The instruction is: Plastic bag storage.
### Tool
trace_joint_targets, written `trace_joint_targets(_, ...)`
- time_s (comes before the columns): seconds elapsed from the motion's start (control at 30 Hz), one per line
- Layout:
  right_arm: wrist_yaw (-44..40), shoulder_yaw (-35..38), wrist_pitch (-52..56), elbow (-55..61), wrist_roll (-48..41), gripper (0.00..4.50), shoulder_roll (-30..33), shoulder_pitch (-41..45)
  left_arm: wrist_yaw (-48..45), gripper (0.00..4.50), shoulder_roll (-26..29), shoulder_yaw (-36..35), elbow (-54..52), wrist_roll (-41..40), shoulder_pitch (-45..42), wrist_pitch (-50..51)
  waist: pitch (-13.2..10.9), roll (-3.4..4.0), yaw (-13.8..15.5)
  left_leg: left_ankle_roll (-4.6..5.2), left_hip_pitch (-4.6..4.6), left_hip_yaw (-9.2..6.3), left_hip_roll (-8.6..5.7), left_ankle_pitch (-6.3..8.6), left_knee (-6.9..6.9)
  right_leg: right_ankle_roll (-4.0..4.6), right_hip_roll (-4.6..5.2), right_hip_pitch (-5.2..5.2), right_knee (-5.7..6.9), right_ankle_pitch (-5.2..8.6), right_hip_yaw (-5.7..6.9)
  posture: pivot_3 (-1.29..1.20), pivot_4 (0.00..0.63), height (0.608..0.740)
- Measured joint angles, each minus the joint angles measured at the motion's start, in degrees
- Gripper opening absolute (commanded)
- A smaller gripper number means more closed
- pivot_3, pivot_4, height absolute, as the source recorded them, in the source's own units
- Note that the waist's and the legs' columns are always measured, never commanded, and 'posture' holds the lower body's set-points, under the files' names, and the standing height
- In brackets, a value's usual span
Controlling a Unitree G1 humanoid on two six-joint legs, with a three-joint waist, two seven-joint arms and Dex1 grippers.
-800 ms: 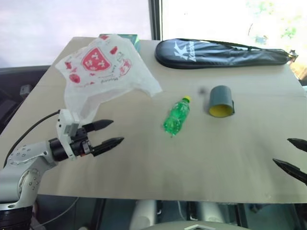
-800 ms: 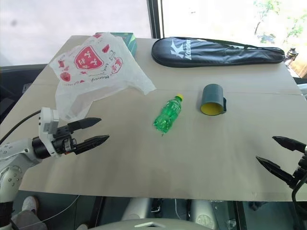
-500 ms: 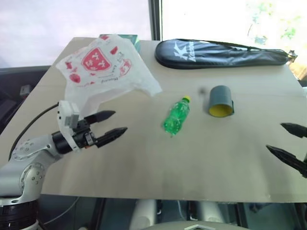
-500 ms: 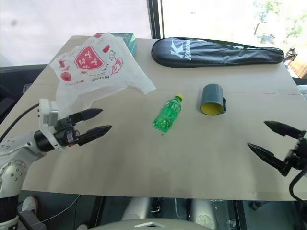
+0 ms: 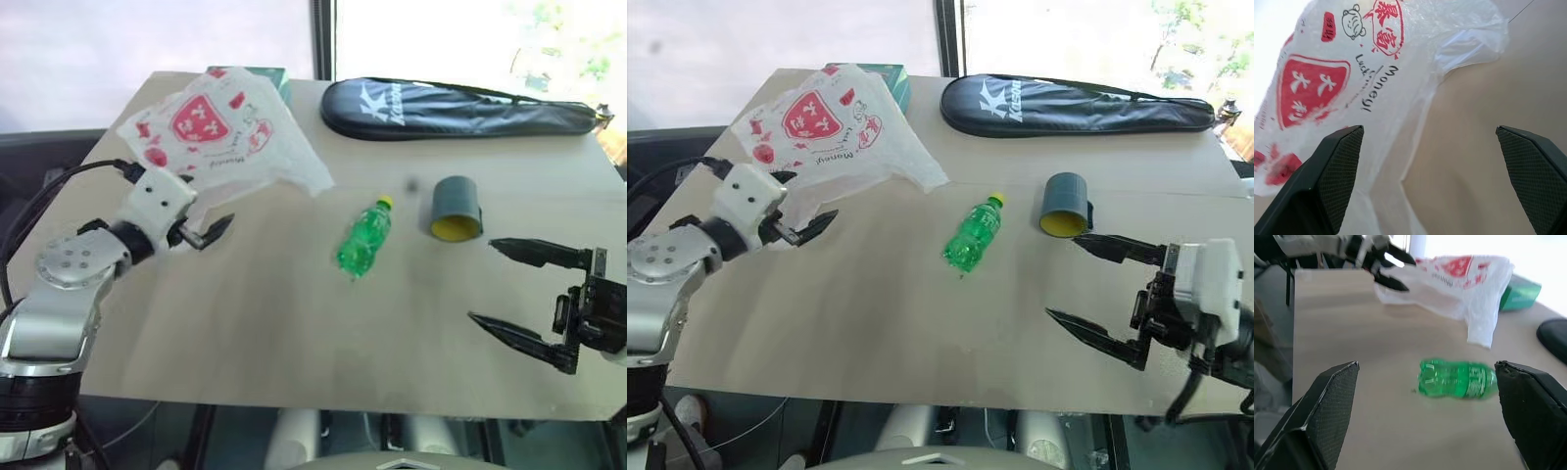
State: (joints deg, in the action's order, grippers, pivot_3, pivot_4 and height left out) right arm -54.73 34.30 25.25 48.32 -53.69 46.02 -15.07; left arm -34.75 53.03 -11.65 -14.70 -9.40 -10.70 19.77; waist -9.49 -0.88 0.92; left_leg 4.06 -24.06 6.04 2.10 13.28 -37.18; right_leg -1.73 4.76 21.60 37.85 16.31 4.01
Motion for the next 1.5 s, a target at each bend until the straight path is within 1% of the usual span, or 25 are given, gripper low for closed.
trace_joint_targets(0.17, -0.2, 0.0, -3.83, 0.1, -0.15, 4.5, -3.16, -0.48, 0.98, 4.49, -0.14, 1.48, 3.03, 4.5, -3.89, -3.17, 0.0, -0.01, -0.06, 0.0, 0.01, 0.0, 0.01, 0.0, -0.03, -0.01, -0.02, -0.01, 0.04, 0.0, 0.01, 0.0, 0.15, 0.74)
trace_joint_targets(0.4, 1.48, 0.03, -8.12, 0.56, 0.15, 4.5, -6.56, -1.33, 3.63, 4.49, -0.74, 5.38, 8.58, 12.1, -6.18, -7.17, 0.0, -0.02, -0.06, 0.0, 0.02, 0.03, 0.01, -0.01, -0.05, -0.03, -0.09, -0.01, 0.07, 0.0, 0.0, 0.0, 0.15, 0.74)
trace_joint_targets(0.57, 2.24, -0.17, -9.11, 0.62, 1.22, 4.5, -6.7, -2.5, 8.88, 4.49, -0.73, 11.22, 13.62, 23.08, -9.77, -11.87, 0.01, -0.04, 0.01, 0.01, 0.02, 0.05, 0.01, -0.01, -0.11, -0.04, -0.13, -0.01, 0.11, -0.01, -0.02, 0.0, 0.15, 0.74)
trace_joint_targets(0.67, 2.72, -1.45, -9.79, 0.7, 2.93, 4.5, -6.78, -3.1, 12.38, 3.67, -2.58, 14.09, 18.7, 28.47, -14.29, -12.45, 0.02, -0.05, 0.04, 0.01, 0.03, 0.05, 0.02, -0.01, -0.15, -0.04, -0.17, -0.01, 0.14, -0.01, -0.03, 0.0, 0.15, 0.74)
trace_joint_targets(0.73, 3.13, -2.88, -10.08, 0.72, 4.31, 4.5, -6.86, -3.27, 14.14, 2.81, -4.94, 15.64, 22.89, 30.6, -18.21, -12.02, 0.02, -0.07, 0.09, 0.01, 0.02, 0.05, 0.01, -0.02, -0.18, -0.05, -0.19, -0.01, 0.16, -0.01, -0.03, 0.0, 0.15, 0.74)
trace_joint_targets(0.77, 3.49, -3.33, -10.26, 0.76, 4.77, 4.5, -6.88, -3.19, 14.61, 2.28, -5.4, 16.16, 24.15, 31.08, -19.24, -11.86, 0.02, -0.11, 0.03, 0.01, 0.01, 0.06, 0.02, -0.01, -0.19, -0.05, -0.19, 0.0, 0.15, -0.01, -0.04, 0.0, 0.15, 0.74)
trace_joint_targets(0.8, 3.89, -3.74, -10.5, 0.77, 5.4, 4.5, -6.95, -3.14, 14.78, 1.82, -5.98, 16.36, 25.4, 31.31, -20.29, -11.71, 0.03, -0.12, -0.04, 0.02, 0.01, 0.07, 0.01, -0.01, -0.2, -0.05, -0.2, 0.0, 0.15, -0.01, -0.05, 0.0, 0.15, 0.74)
trace_joint_targets(0.87, 4.39, -4.51, -10.65, 0.77, 6.3, 4.5, -7.03, -2.99, 14.61, 1.14, -7.21, 16.12, 26.64, 30.52, -21.85, -11.06, 0.02, -0.14, -0.14, 0.01, 0.01, 0.11, 0.02, -0.02, -0.21, -0.05, -0.2, 0.01, 0.16, -0.01, -0.09, 0.0, 0.15, 0.74)
trace_joint_targets(0.93, 5.86, -5.85, -10.66, 0.84, 7.49, 4.5, -7.22, -1.95, 12.8, 0.26, -9.56, 14.03, 26.28, 26.74, -23.45, -8.07, 0.01, -0.16, -0.14, 0.01, 0.01, 0.11, 0.04, -0.02, -0.25, -0.05, -0.2, 0.02, 0.18, -0.01, -0.07, 0.0, 0.15, 0.74)
trace_joint_targets(0.97, 7.52, -7.26, -10.43, 1.19, 8.72, 4.5, -7.22, -1.12, 10.67, 0.1, -10.98, 11.87, 24.96, 23.04, -24.28, -4.43, 0.0, -0.17, -0.18, 0.0, 0.01, 0.11, 0.05, -0.03, -0.25, -0.05, -0.21, 0.02, 0.19, -0.01, -0.07, 0.0, 0.15, 0.74)
trace_joint_targets(1.03, 10.75, -9.53, -8.85, 1.62, 10.85, 4.5, -6.85, 0.53, 7.79, 0.1, -12.27, 9.28, 22.28, 18.22, -25.25, 1.04, 0.0, -0.18, -0.23, -0.01, 0.01, 0.1, 0.06, -0.03, -0.28, -0.05, -0.21, 0.02, 0.21, -0.01, -0.07, 0.0, 0.15, 0.74)
trace_joint_targets(1.07, 14.09, -11.61, -5.81, 2.12, 11.99, 4.5, -5.74, 2.28, 5.9, 0.1, -13.24, 7.5, 19.89, 14.71, -26.16, 5.63, -0.01, -0.19, -0.26, -0.01, 0.01, 0.1, 0.06, -0.03, -0.32, -0.05, -0.2, 0.02, 0.25, -0.01, -0.07, 0.0, 0.15, 0.74)
trace_joint_targets(1.1, 18.03, -14.45, -0.79, 2.52, 12.99, 4.5, -3.03, 4.72, 4.24, 0.1, -13.75, 6.44, 17.34, 11.65, -27.65, 10.36, -0.02, -0.21, -0.27, -0.01, 0.01, 0.1, 0.05, -0.04, -0.38, -0.06, -0.19, 0.01, 0.28, -0.01, -0.08, 0.0, 0.15, 0.74)
trace_joint_targets(1.13, 20.17, -15.96, 2.16, 2.54, 13.15, 4.5, -1.95, 6.3, 3.51, 0.1, -13.77, 6.13, 15.9, 10.48, -28.34, 12.37, -0.01, -0.25, -0.24, -0.02, 0.01, 0.09, 0.05, -0.04, -0.39, -0.06, -0.2, 0.01, 0.29, -0.01, -0.07, 0.0, 0.15, 0.74)
trace_joint_targets(1.17, 24.27, -19.31, 7.51, 2.21, 13.15, 4.5, -1.68, 10.61, 2.67, 0.1, -13.76, 5.48, 13.89, 9.05, -29.49, 15.27, 0.0, -0.33, -0.31, -0.05, 0.03, 0.08, 0.07, -0.06, -0.42, -0.05, -0.21, 0.0, 0.31, -0.01, -0.07, 0.0, 0.15, 0.74)
trace_joint_targets(1.2, 29.24, -24.22, 15.19, 0.23, 12.11, 4.5, -2.81, 18.57, 2.19, 0.1, -13.53, 5.25, 12.03, 7.89, -30.65, 18.26, -0.02, -0.36, -0.67, -0.08, 0.11, 0.11, 0.07, -0.08, -0.44, -0.05, -0.24, -0.01, 0.4, -0.01, -0.12, 0.0, 0.15, 0.74)
trace_joint_targets(1.23, 30.61, -25.23, 17.17, -0.5, 11.8, 4.5, -3.38, 20.61, 2.09, 0.1, -13.73, 5.44, 11.52, 7.55, -31.2, 18.93, -0.04, -0.36, -0.67, -0.1, 0.09, 0.09, 0.06, -0.09, -0.48, -0.05, -0.23, 0.0, 0.46, -0.01, -0.12, 0.0, 0.15, 0.74)
trace_joint_targets(1.27, 33.98, -27.85, 22.75, -3.25, 10.33, 4.5, -5.97, 26.33, 2.04, 0.1, -13.3, 5.21, 10.22, 7.17, -31.17, 20.11, -0.06, -0.43, -0.94, -0.11, 0.14, 0.08, 0.06, -0.1, -0.49, -0.04, -0.24, -0.01, 0.56, -0.01, -0.16, 0.0, 0.15, 0.74)
trace_joint_targets(1.3, 40.36, -30.49, 31.67, -8.51, 8.43, 4.5, -12.36, 35.24, 2.21, 0.1, -13.56, 5.5, 9.43, 6.87, -31.73, 21.75, -0.06, -0.51, -1.37, -0.21, 0.16, 0.08, 0.08, -0.17, -0.49, -0.01, -0.26, 0.05, 0.75, -0.01, -0.19, 0.0, 0.15, 0.74)
trace_joint_targets(1.33, 43.31, -31.31, 35.07, -10.63, 7.82, 4.5, -15.45, 38.22, 2.24, 0.1, -13.97, 5.73, 8.84, 6.78, -31.72, 22.28, -0.06, -0.52, -1.41, -0.23, 0.14, 0.08, 0.08, -0.18, -0.5, 0.0, -0.25, 0.12, 0.85, 0.0, -0.2, 0.0, 0.15, 0.74)
trace_joint_targets(1.4, 52.26, -30.54, 47.2, -16.99, 6.93, 4.5, -26.66, 45.44, 2.8, 0.1, -13.88, 5.68, 8.25, 6.73, -30.82, 23.85, -0.06, -0.53, -1.47, -0.31, 0.1, 0.08, 0.1, -0.23, -0.49, 0.11, -0.27, 0.22, 1.02, 0.06, -0.2, 0.0, 0.15, 0.74)
trace_joint_targets(1.43, 54.0, -30.67, 49.7, -18.17, 6.78, 4.5, -28.54, 46.72, 2.9, 0.1, -14.1, 5.98, 8.18, 6.72, -30.79, 24.11, -0.09, -0.48, -1.42, -0.32, -0.02, 0.07, 0.1, -0.23, -0.48, 0.11, -0.27, 0.34, 1.03, 0.05, -0.19, 0.0, 0.15, 0.74)
trace_joint_targets(1.47, 57.37, -29.3, 56.29, -20.65, 7.35, 4.5, -33.62, 49.35, 3.39, 0.1, -14.0, 6.01, 7.71, 6.69, -30.1, 24.94, -0.08, -0.49, -1.36, -0.31, -0.14, 0.06, 0.09, -0.24, -0.48, 0.12, -0.27, 0.43, 1.02, 0.06, -0.16, 0.0, 0.15, 0.74)
trace_joint_targets(1.5, 59.62, -27.87, 59.9, -22.23, 8.51, 4.5, -37.29, 51.23, 3.7, 0.1, -14.08, 6.11, 7.65, 6.66, -29.92, 25.44, -0.08, -0.49, -1.31, -0.31, -0.36, 0.06, 0.07, -0.24, -0.52, 0.12, -0.27, 0.62, 1.03, 0.05, -0.16, 0.0, 0.15, 0.74)
